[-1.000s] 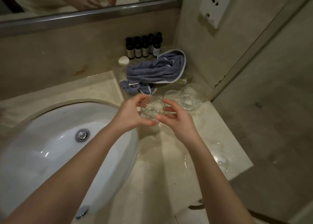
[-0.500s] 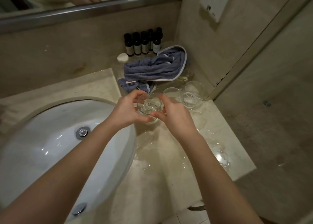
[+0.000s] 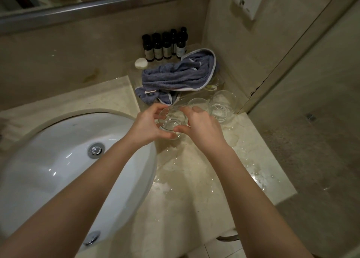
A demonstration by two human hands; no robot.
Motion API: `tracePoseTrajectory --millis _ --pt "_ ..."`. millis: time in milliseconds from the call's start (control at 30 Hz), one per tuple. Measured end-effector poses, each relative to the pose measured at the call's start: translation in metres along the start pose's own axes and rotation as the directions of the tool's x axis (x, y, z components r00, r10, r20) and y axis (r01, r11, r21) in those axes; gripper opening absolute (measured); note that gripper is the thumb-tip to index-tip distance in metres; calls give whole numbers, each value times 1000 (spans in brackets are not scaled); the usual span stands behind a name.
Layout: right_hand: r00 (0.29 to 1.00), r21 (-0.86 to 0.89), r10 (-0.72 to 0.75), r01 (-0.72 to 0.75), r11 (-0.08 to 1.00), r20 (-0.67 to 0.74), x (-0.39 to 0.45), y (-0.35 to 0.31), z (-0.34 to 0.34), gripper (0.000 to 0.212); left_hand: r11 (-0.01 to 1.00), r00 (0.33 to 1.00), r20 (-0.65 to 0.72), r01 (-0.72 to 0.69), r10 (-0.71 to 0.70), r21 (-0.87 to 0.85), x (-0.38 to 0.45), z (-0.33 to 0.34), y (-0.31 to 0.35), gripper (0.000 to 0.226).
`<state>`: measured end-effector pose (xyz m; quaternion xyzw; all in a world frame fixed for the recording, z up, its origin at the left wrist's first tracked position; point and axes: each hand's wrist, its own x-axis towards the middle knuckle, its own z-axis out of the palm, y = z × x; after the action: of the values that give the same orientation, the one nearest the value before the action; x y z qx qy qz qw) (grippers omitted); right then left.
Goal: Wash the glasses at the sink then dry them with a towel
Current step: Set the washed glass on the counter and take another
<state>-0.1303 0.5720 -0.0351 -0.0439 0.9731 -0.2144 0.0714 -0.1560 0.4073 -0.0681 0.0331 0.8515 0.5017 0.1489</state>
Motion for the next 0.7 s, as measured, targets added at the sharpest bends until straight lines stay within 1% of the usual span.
tracePoseTrajectory --millis 167,267,467,533,600,700 --pt "1000 -15 1 -1 1000 12 3 1 0 58 1000 1000 12 -11 11 24 3 -1 -1 77" --pt "1000 -29 0 0 1000 7 4 1 1 58 998 999 36 -22 20 54 4 -3 -1 79" --pt "1000 -76 8 -6 997 27 4 -1 0 60 977 992 118 -67 44 203 8 -7 3 86" --pt "999 -111 14 -10 994 41 5 -4 -2 60 949 987 152 -99 55 301 8 -10 6 89" --pt "998 -186 21 -9 983 64 5 -8 -7 58 901 980 192 -128 50 416 6 -17 7 94" --pt "995 -346 -7 40 937 96 5 -21 -17 56 800 965 258 -123 -41 587 -2 -41 -1 95"
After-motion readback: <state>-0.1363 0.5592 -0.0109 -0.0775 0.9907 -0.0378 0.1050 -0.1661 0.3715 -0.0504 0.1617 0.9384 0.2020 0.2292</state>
